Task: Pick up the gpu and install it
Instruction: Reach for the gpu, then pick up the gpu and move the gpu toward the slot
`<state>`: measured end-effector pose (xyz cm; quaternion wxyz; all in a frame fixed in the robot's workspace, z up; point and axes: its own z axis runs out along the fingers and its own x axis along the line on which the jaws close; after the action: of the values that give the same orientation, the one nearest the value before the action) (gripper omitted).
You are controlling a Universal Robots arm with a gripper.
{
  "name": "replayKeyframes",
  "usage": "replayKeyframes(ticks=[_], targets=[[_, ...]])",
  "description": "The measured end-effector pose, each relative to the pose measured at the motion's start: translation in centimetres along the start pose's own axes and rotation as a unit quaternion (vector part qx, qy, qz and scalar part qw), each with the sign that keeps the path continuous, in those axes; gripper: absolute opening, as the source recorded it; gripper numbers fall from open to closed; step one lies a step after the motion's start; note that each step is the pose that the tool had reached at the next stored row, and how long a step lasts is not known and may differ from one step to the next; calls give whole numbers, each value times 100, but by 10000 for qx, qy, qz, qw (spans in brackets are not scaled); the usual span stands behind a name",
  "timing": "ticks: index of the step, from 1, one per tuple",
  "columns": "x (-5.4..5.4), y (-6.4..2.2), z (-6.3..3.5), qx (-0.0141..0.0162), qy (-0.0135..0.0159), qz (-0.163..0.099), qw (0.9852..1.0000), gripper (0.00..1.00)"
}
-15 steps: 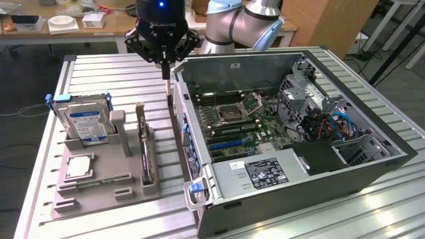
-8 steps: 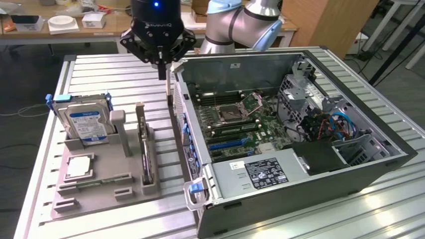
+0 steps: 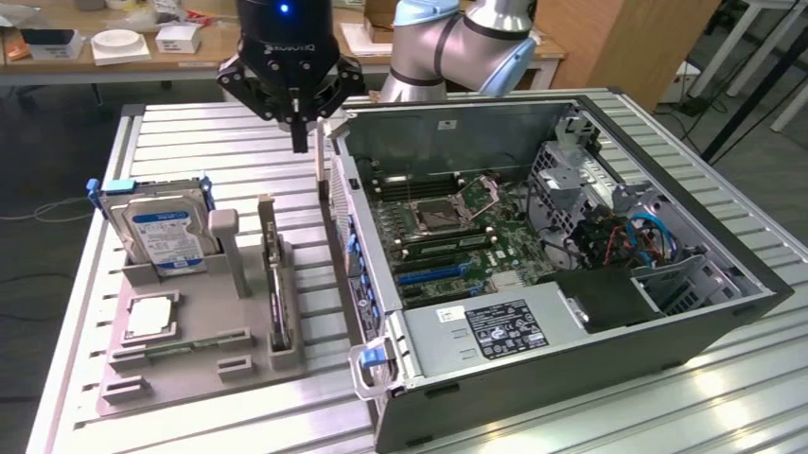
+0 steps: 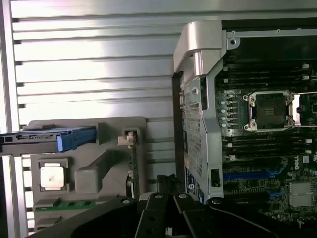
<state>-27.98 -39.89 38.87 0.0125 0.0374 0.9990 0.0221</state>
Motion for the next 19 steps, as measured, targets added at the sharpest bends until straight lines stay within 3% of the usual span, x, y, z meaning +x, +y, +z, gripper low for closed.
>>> replayKeyframes(ticks=[14,19], targets=[[159,-14,-3,0,0,0,10000,11],[163,-14,-3,0,0,0,10000,11]])
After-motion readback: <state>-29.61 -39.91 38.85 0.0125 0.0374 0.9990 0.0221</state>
